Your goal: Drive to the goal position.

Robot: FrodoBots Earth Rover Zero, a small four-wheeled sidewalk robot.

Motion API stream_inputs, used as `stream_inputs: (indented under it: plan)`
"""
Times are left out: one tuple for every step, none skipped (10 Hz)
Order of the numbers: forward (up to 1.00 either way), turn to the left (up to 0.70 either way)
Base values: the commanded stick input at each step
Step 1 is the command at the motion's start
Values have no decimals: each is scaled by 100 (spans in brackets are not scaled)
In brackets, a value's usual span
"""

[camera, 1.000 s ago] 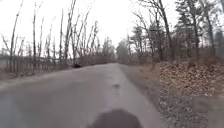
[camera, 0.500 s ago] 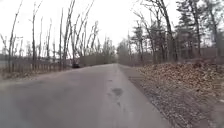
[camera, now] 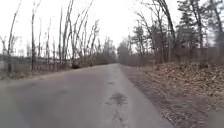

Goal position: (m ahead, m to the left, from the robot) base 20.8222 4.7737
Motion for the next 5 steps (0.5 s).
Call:
stream_inputs:
  plan:
    - [85, 0]
    - [85, 0]
    - [85, 0]
    - [85, 0]
    - [85, 0]
